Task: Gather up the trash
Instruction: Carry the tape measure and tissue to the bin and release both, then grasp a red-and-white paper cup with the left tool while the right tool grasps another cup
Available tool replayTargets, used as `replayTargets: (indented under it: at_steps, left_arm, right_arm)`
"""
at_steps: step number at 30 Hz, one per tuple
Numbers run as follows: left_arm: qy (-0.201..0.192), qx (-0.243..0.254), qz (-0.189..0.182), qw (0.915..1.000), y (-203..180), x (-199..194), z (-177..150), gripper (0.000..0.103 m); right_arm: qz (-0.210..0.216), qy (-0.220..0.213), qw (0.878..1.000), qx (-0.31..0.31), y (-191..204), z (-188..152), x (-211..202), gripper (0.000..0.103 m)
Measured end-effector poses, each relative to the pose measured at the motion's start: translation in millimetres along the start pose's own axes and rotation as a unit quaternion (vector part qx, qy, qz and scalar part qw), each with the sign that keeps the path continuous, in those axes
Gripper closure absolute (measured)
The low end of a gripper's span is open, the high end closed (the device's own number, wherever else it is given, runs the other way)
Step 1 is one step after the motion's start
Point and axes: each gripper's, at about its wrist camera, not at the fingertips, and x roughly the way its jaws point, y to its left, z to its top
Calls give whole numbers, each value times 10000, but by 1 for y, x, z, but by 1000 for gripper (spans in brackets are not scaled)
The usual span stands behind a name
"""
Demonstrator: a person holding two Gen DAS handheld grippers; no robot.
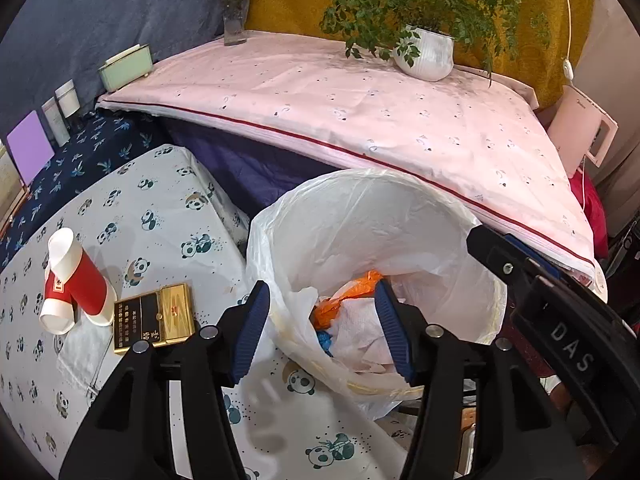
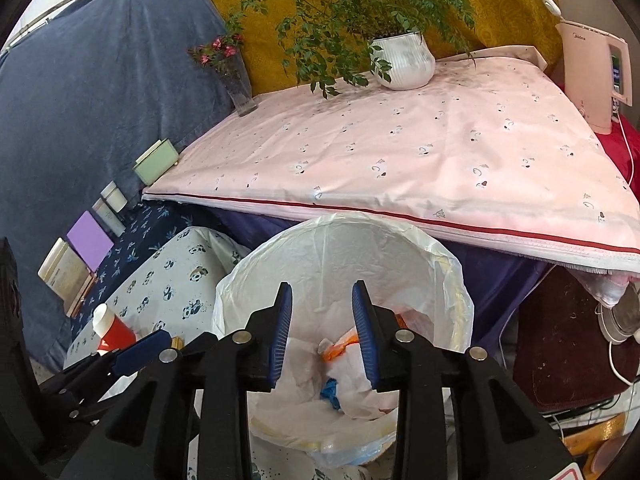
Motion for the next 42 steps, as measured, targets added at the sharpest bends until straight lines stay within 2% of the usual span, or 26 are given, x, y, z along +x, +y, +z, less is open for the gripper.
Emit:
replayTargets:
  at_steps: [8, 17, 21, 27, 31, 42]
  left_arm:
    - [-1, -210, 95, 9997, 18, -7, -7, 47]
    - [-73, -626, 341, 9974, 62, -25, -21, 39]
    - [-104, -846, 488, 9952, 86, -34, -30, 39]
    - [-151, -1151, 734, 9905, 123, -47, -44, 33]
    - [-188, -1343, 907, 9866, 147, -56, -54, 22]
    - [-170, -2023, 1164, 9722, 220, -68, -75, 19]
  right_arm:
    - [33, 31, 10000, -66, 12, -5, -4, 59]
    - [197, 135, 9992, -308, 43, -16, -6, 57]
    - [273, 157, 9985, -459, 63, -23, -7, 52]
    - [455, 286, 9958, -746, 98, -35, -2, 52]
    - [581, 392, 9931, -938, 123, -45, 2, 52]
    - [903, 718, 9829, -1437, 194, -71, 27, 52]
